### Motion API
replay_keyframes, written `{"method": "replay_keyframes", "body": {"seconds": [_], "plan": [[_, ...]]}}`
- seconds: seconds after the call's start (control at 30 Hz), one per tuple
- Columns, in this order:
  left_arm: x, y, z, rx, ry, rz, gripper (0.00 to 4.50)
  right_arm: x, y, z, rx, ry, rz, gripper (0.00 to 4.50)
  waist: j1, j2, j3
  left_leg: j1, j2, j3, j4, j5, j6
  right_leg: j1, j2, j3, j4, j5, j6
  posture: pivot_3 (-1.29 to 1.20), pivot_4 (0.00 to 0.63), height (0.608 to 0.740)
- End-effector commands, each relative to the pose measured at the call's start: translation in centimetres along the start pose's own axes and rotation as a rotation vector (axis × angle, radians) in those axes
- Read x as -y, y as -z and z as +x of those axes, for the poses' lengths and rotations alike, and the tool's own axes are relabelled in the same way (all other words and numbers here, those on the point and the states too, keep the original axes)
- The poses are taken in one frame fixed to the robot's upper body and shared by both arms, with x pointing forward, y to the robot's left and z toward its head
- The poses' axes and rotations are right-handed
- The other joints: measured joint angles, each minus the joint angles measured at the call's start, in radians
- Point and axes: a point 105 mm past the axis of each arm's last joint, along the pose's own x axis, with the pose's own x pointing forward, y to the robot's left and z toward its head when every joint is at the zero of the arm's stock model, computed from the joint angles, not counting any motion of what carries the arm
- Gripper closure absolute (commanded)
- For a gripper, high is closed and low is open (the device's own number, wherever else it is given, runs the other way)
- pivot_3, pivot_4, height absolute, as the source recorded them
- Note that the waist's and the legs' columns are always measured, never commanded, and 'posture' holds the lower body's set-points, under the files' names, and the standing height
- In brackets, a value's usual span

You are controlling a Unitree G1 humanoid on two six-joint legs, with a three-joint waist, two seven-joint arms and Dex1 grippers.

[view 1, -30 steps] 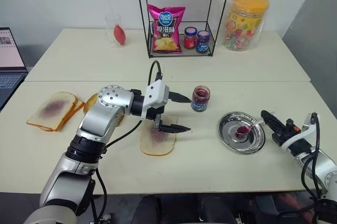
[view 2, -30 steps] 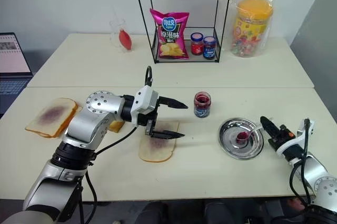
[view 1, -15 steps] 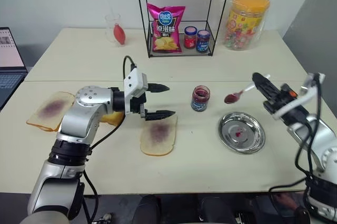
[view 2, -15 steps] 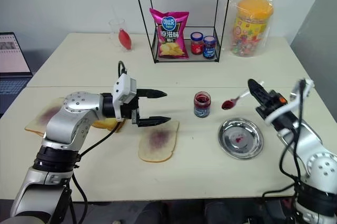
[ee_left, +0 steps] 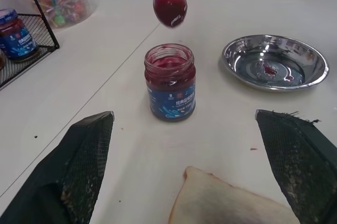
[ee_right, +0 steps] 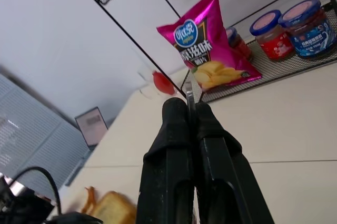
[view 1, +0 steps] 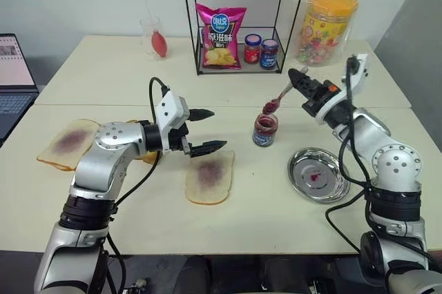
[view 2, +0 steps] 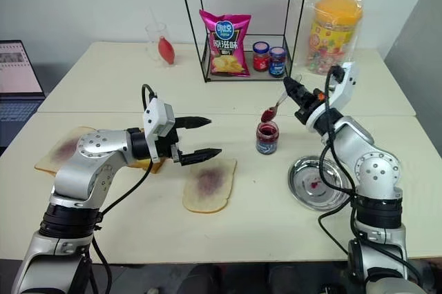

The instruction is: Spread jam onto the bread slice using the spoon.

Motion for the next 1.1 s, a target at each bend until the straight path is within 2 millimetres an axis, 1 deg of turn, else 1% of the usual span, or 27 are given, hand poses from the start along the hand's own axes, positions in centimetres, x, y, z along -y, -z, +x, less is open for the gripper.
{"method": "replay_keyframes", "body": {"seconds": [0.03, 0.23, 0.33, 0.57, 0.73, 0.8, 0.9, 1.1], "plan": [[0.0, -1.5, 0.1, 0.036, -0.004, 0.044, 0.0, -0.2, -1.0, 0.2, 0.043, 0.002, -0.09, 4.43, -0.001, 0.0, 0.0, 0.0, 0.0, 0.0, 0.0, 0.0, 0.0, 0.0, 0.0, 0.0, 0.0, 0.0, 0.0, 0.0, 0.15, 0.74], [-0.1, -1.6, 0.3, 0.039, -0.003, 0.046, 0.0, -0.1, -0.6, 0.6, 0.033, 0.018, -0.192, 4.43, -0.002, 0.0, 0.0, 0.0, 0.0, 0.0, 0.0, 0.0, 0.0, 0.0, 0.0, 0.0, 0.0, 0.0, 0.0, 0.0, 0.15, 0.74], [-0.2, -1.7, 0.5, 0.041, 0.001, 0.048, 0.0, -0.5, 0.3, 0.9, 0.002, 0.008, -0.312, 4.43, -0.003, 0.0, 0.0, 0.0, 0.0, 0.0, 0.0, 0.0, 0.0, 0.0, 0.0, 0.0, 0.0, 0.0, 0.0, 0.0, 0.15, 0.74], [-0.3, -1.6, 0.4, 0.04, 0.002, 0.053, 0.0, -1.5, 1.6, 1.1, -0.025, -0.038, -0.425, 4.43, -0.003, 0.0, 0.0, 0.0, 0.0, 0.0, 0.0, 0.0, 0.0, 0.0, 0.0, 0.0, 0.0, 0.0, 0.0, 0.0, 0.15, 0.74], [-0.2, -1.6, 0.3, 0.039, 0.0, 0.055, 0.0, -2.0, 2.3, 1.3, -0.04, -0.062, -0.598, 4.43, -0.003, 0.0, 0.0, 0.0, 0.0, 0.0, 0.0, 0.0, 0.0, 0.0, 0.0, 0.0, 0.0, 0.0, 0.0, 0.0, 0.15, 0.74], [-0.2, -1.6, 0.2, 0.038, -0.001, 0.055, 0.0, -2.1, 2.8, 1.4, -0.053, -0.072, -0.647, 4.43, -0.003, 0.0, 0.0, 0.0, 0.0, 0.0, 0.0, 0.0, 0.0, 0.0, 0.0, 0.0, 0.0, 0.0, 0.0, 0.0, 0.15, 0.74], [-0.1, -1.5, 0.1, 0.038, -0.001, 0.056, 0.0, -2.2, 4.2, 1.5, -0.096, -0.094, -0.706, 4.43, -0.003, 0.0, 0.0, 0.0, 0.0, 0.0, 0.0, 0.0, 0.0, 0.0, 0.0, 0.0, 0.0, 0.0, 0.0, 0.0, 0.15, 0.74], [-0.1, -1.6, 0.2, 0.04, 0.0, 0.057, 0.0, -1.4, 6.0, 1.5, -0.158, -0.085, -0.725, 4.43, -0.003, 0.0, 0.0, 0.0, 0.0, 0.0, 0.0, 0.0, 0.0, 0.0, 0.0, 0.0, 0.0, 0.0, 0.0, 0.0, 0.15, 0.74]]}}
